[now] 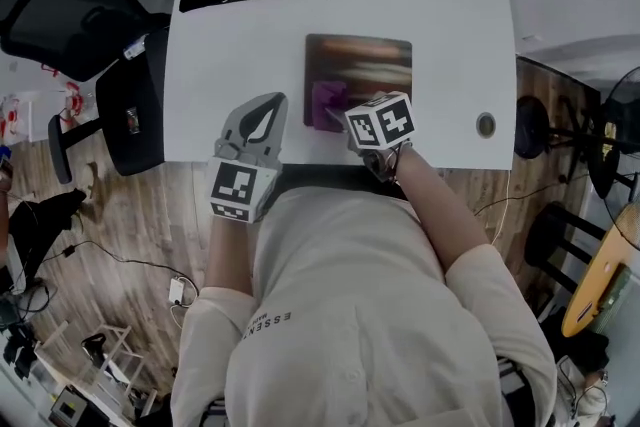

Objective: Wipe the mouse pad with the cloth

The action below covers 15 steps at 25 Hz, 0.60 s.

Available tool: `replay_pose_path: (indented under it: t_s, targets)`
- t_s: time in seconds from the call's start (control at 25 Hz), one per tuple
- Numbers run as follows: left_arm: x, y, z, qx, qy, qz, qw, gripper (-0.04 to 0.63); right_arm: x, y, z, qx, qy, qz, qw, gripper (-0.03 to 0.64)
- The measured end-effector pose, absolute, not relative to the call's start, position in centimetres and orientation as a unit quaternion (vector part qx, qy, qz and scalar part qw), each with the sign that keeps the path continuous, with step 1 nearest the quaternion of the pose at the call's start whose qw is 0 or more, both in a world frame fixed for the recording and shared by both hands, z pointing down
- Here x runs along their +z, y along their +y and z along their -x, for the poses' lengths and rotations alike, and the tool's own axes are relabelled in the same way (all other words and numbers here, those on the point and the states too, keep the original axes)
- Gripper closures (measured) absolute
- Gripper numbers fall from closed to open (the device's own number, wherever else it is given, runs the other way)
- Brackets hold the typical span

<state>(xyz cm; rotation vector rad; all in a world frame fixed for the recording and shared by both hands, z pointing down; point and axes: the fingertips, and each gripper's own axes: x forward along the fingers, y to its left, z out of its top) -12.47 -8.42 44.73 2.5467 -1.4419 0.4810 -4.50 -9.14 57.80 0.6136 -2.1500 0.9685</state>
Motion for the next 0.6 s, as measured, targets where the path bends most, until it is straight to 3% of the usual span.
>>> replay_pose_path:
  t_s: [0.6]
  targets:
    - [45.4,-12.1,6.1,0.161,-0.410,-0.894,0.082,0.595,58.2,-10.5,-4.3,0.393,-0.801,-0.309,0.329,0.509]
